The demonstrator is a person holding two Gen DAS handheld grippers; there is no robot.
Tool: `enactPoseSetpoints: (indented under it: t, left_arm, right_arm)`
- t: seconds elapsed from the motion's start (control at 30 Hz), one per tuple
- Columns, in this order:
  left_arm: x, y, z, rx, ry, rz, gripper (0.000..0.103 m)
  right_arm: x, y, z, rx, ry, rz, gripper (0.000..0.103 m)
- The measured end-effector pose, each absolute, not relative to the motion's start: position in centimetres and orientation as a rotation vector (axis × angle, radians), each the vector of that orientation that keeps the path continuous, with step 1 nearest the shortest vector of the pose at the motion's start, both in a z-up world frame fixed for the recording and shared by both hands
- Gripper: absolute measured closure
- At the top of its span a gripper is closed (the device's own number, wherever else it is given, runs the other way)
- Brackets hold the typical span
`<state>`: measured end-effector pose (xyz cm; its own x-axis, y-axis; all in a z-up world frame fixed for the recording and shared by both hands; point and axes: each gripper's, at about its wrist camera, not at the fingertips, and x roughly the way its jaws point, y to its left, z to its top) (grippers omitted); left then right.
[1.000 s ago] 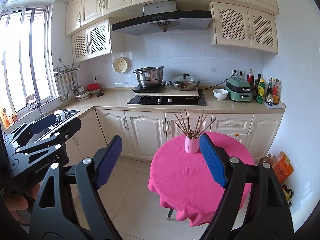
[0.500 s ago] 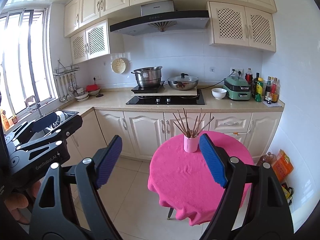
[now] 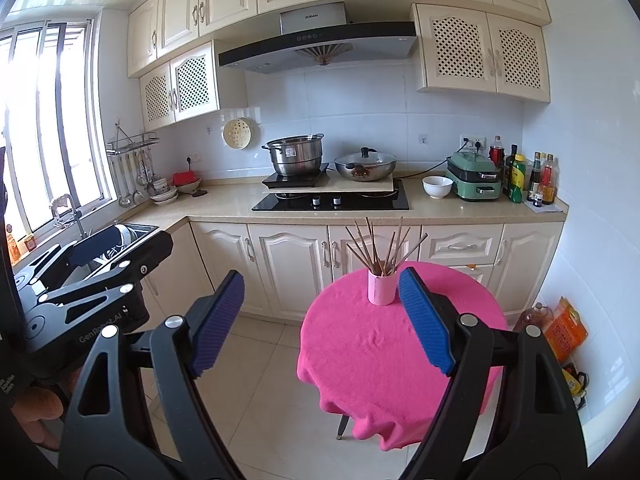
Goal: Organize utensils
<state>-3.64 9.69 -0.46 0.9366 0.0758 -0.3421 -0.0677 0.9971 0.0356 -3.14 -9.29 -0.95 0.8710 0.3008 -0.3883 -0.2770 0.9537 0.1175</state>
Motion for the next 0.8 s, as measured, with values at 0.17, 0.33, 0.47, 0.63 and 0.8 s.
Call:
enactPoseSetpoints:
  t: [0.17,0.33,0.47,0.63,0.8]
  left_arm:
    - [-3.5,9.39,-0.49,0.024,0.351,0.07,0.03]
    - [-3.27,9.09,-0.57,0.028,0.355,0.064,0.03]
    - [-3.13,9.16,-0.65,0.025,0.36,0.062,0.03]
    - [-3.03,8.84,-0.62,0.029,0.363,0.063,0.03]
    - [-3.07,8.69,-0.7,0.03,0.364,0.059,0.03]
  right_arm:
    - [-3.24,-9.39,-0.94,0.061,0.413,0.299,0.024]
    - [-3.06,-9.59,-0.94,0.066,0.412,0.295,0.024]
    - [-3.03,-9.63,-0.98,0.068,0.414,0.297,0.024]
    - [-2.79,-9.74,-0.94,0.07,0.417,0.298,0.024]
    - [-2.73,-9.91,-1.05,0.072,0.418,0.295,0.024]
